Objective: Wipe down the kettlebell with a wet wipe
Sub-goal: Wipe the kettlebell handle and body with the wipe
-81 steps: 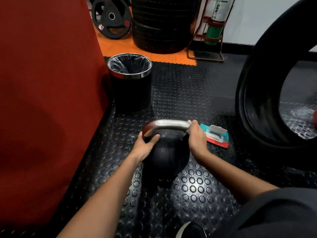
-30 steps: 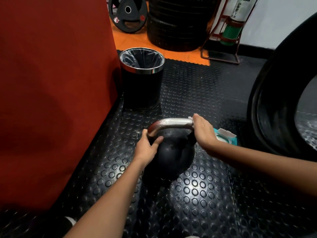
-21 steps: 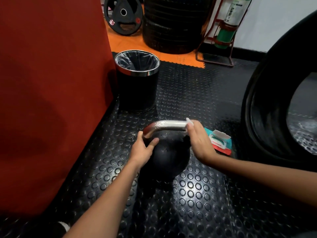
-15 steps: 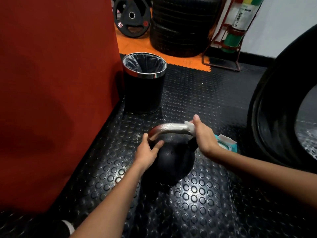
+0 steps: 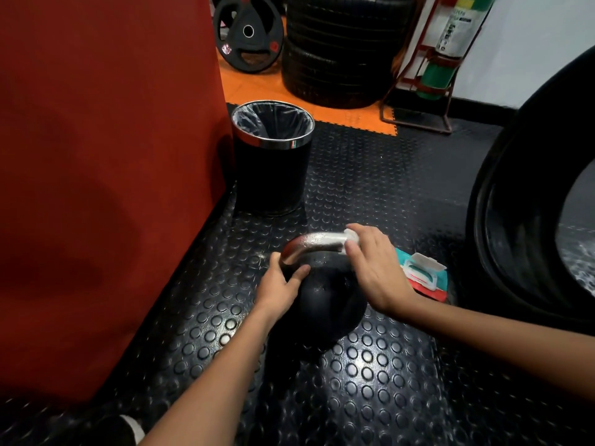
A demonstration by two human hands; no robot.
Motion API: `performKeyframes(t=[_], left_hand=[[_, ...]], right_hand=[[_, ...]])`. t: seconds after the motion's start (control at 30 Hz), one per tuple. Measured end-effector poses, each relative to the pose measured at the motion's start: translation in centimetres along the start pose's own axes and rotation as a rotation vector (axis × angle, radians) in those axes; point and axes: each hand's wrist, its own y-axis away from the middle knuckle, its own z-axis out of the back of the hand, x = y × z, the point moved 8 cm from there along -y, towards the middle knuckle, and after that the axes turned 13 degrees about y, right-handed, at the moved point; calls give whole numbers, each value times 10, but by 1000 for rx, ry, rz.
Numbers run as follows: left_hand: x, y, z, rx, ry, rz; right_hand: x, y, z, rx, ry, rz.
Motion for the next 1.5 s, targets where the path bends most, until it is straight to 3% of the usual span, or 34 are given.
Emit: performKeyframes(t=[0.13, 0.3, 0.47, 0.53, 0.63, 0.7, 0.77, 0.8, 0.93, 1.0, 1.1, 1.23, 1.5], left_hand=[[0, 3, -1, 14, 18, 31], [-3, 3, 0, 16, 31, 22], [-1, 3, -1, 2, 47, 23], [0, 4, 0, 1, 55, 26], [-4, 6, -1, 16, 74, 19], [-5, 6, -2, 28, 80, 23], [-5, 6, -2, 29, 79, 24], [-3, 4, -2, 22, 80, 24], [0, 1, -2, -10, 94, 7], [1, 1, 1, -34, 84, -10], [-1, 2, 0, -31, 64, -15], [-7, 3, -3, -17, 66, -36], [-8, 3, -2, -31, 44, -39]], right_hand=[[-14, 13, -5, 26, 53, 107], [-21, 1, -5, 28, -44, -67], [18, -3, -2, -17, 137, 179], [11, -1, -4, -16, 109, 183], [-12, -2, 2, -39, -91, -37], [-27, -8, 3, 39, -256, -296], [-31, -12, 3, 155, -289, -441], [-25, -14, 4, 162, -246, -411], [11, -9, 4, -20, 17, 38], [7, -4, -2, -30, 27, 114], [-12, 2, -5, -6, -37, 26], [-38, 1, -12, -2, -236, -339], [-5, 2, -2, -77, -18, 11]])
